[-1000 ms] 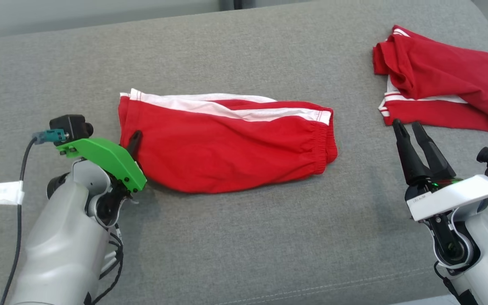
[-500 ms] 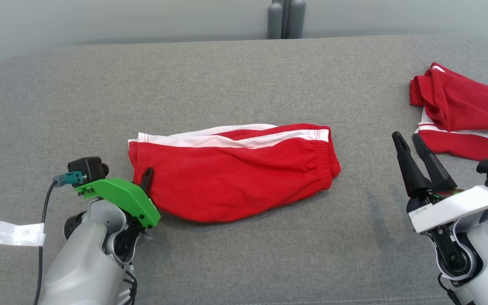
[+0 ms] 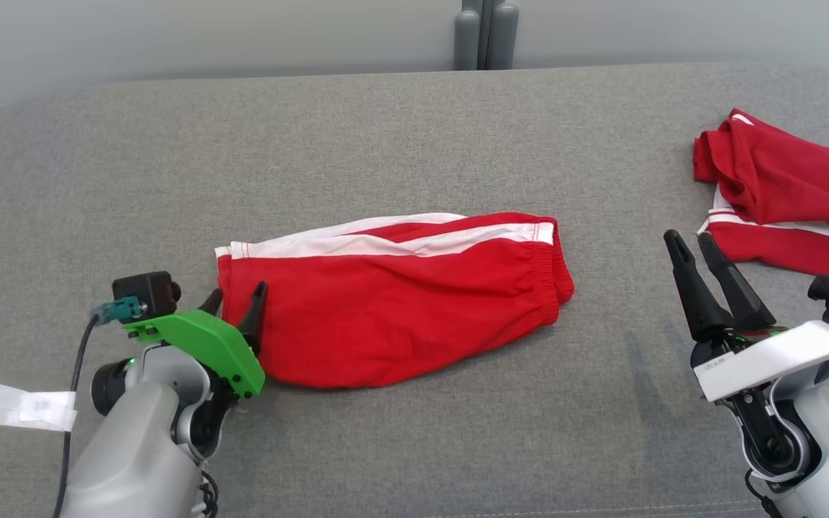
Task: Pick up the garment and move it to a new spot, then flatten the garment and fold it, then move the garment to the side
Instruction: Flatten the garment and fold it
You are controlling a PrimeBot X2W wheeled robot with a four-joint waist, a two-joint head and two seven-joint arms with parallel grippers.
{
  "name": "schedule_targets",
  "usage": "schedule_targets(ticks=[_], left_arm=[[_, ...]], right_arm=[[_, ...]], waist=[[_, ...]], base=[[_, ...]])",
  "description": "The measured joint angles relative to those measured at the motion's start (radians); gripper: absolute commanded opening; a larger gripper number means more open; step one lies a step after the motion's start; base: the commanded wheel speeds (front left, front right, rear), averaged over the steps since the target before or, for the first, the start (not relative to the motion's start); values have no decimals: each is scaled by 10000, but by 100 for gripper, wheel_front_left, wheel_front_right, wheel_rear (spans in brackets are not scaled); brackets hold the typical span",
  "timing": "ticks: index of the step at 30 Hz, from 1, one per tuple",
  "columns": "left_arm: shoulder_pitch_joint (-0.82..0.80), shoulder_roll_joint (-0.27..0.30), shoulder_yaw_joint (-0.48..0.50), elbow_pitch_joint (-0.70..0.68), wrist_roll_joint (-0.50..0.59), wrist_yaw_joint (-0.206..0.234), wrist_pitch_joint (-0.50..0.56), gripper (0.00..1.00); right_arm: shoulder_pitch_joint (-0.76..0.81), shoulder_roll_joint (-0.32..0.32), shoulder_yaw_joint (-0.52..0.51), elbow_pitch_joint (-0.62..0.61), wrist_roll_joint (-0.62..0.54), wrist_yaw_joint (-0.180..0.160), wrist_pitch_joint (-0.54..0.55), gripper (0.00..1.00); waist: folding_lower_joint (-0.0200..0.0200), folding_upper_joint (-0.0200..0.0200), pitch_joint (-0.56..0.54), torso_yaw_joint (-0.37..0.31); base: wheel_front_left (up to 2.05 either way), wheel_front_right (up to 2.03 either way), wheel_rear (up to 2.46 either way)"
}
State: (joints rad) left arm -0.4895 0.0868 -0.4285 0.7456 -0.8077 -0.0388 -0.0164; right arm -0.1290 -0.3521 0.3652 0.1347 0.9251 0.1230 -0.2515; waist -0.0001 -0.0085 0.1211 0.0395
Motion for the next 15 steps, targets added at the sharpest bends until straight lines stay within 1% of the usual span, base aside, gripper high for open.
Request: schedule_targets(ticks=[2, 6, 10, 15], left_arm=[[23, 297, -31, -130, 263, 128, -146, 100], [40, 640, -42, -384, 600, 343, -466, 100], [57, 886, -255, -846, 988, 401, -809, 100], [88, 1037, -399, -1513, 1509, 405, -1371, 100]], right_arm=[[25, -13, 0, -13, 0, 0, 0, 100], [173, -29, -4, -29, 2, 0, 0, 100], [184, -100, -23, -46, 2, 0, 0, 100], [184, -234, -33, -92, -35, -6, 0, 100]], waist=[[0, 0, 11, -49], [0, 0, 11, -89], [0, 0, 7, -83], [0, 0, -4, -23]], base=[[0, 0, 0], [0, 0, 0], [0, 0, 0], [0, 0, 0]])
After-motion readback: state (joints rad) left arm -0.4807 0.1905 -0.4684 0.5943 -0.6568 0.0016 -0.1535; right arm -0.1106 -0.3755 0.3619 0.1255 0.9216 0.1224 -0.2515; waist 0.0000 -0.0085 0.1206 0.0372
